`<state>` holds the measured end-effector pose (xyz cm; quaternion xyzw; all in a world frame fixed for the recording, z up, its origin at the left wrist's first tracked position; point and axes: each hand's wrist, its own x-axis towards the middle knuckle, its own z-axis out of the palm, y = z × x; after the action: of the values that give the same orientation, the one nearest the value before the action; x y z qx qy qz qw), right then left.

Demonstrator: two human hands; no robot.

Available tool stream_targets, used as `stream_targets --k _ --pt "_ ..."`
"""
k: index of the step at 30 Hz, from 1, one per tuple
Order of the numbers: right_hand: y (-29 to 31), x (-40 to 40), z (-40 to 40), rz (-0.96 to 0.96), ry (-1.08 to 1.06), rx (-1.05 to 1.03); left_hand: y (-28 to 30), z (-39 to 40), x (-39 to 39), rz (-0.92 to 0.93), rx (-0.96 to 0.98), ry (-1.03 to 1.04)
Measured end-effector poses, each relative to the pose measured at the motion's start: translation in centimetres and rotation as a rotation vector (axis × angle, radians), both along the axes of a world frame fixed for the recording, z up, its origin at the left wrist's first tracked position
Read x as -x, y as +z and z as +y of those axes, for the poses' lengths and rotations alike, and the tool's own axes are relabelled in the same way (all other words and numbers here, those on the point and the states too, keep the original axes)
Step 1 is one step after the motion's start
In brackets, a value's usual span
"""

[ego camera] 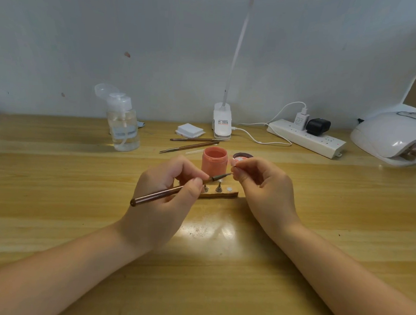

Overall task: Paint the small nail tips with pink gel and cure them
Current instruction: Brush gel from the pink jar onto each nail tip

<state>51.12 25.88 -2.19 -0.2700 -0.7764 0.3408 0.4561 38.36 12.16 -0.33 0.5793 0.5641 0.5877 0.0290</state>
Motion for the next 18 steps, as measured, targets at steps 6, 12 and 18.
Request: stream_targets --k 6,12,18 --pt "0.05 -0.03 -0.09 0.005 0.008 -0.008 0.26 0.28 -0.29 0.001 0.011 0.014" --pt "0.1 0.04 -0.11 0.019 0.012 0.008 0.29 0.23 -0.4 -0.019 -0.011 0.012" --pt "0.09 0.03 -0.13 0.028 0.015 0.011 0.16 0.2 -0.24 -0.029 -0.005 0.002"
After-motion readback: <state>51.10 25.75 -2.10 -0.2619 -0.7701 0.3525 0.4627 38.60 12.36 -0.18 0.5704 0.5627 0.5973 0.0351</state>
